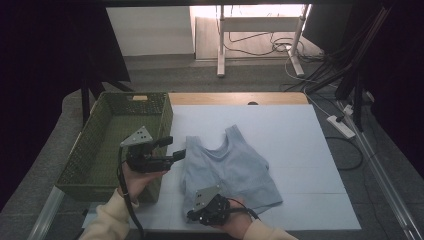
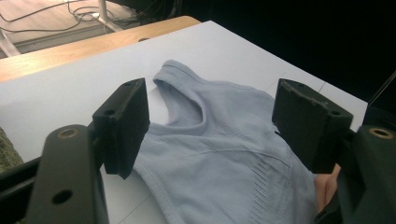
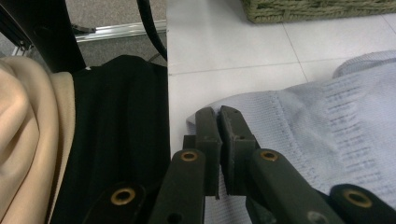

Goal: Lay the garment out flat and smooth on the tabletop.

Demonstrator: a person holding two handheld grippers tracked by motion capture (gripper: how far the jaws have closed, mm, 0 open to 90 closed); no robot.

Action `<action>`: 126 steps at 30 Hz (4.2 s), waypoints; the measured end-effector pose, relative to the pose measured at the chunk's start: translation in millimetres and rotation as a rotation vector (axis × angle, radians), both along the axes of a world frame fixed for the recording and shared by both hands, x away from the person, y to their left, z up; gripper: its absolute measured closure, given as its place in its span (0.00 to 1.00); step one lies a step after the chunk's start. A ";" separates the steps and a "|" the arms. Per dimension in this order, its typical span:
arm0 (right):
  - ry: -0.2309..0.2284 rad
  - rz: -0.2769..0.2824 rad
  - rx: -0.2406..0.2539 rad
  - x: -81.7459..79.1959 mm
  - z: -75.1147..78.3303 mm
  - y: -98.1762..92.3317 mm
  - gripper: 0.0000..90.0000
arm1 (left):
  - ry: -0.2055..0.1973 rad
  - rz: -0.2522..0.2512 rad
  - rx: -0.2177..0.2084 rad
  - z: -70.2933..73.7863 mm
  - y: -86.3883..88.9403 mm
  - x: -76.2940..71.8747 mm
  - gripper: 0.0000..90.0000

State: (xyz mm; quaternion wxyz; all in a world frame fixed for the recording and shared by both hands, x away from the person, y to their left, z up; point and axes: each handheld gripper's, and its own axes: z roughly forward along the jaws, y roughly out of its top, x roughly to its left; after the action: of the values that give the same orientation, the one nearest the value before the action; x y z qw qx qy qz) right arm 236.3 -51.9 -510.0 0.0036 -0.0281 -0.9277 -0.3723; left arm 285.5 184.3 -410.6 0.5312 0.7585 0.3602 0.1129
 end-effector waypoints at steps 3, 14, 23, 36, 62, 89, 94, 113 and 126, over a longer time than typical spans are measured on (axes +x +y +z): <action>0.003 0.004 -0.003 0.5 -1.4 0.6 0.96 | 0.000 0.001 -0.001 0.1 0.4 -0.2 0.31; 0.020 -0.027 0.062 4.4 8.7 -12.0 0.68 | 0.000 0.003 -0.003 0.5 1.7 -0.1 0.31; -0.026 -0.175 0.113 25.7 28.1 -47.3 0.56 | 0.000 0.003 -0.003 0.5 1.7 -0.1 0.31; -0.082 -0.497 0.114 76.8 37.0 -110.4 0.52 | 0.006 -0.001 0.001 -0.9 0.1 0.5 0.30; 0.010 -0.794 0.005 153.0 4.6 -172.4 0.52 | 0.009 -0.003 0.008 -2.2 -1.1 1.0 0.31; 0.042 -0.732 -0.075 141.6 8.8 -174.9 0.91 | 0.009 -0.002 0.008 -2.3 -0.4 0.8 0.30; 0.016 -0.763 -0.072 133.0 13.9 -185.5 0.91 | 0.008 -0.003 0.007 -2.0 -0.1 0.6 0.30; 0.028 -0.896 -0.053 105.0 20.2 -240.3 0.91 | 0.013 -0.005 0.004 -3.1 -0.1 2.0 0.30; -0.133 -0.880 0.064 93.8 37.6 -226.6 0.56 | 0.012 -0.009 0.003 -2.8 -1.7 1.9 0.30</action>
State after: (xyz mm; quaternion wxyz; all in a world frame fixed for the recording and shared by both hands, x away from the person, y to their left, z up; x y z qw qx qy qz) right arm 330.1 -278.5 -472.3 -0.2140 -0.3961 -0.8137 -0.3678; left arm 287.4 182.6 -413.4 0.5285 0.7614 0.3600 0.1066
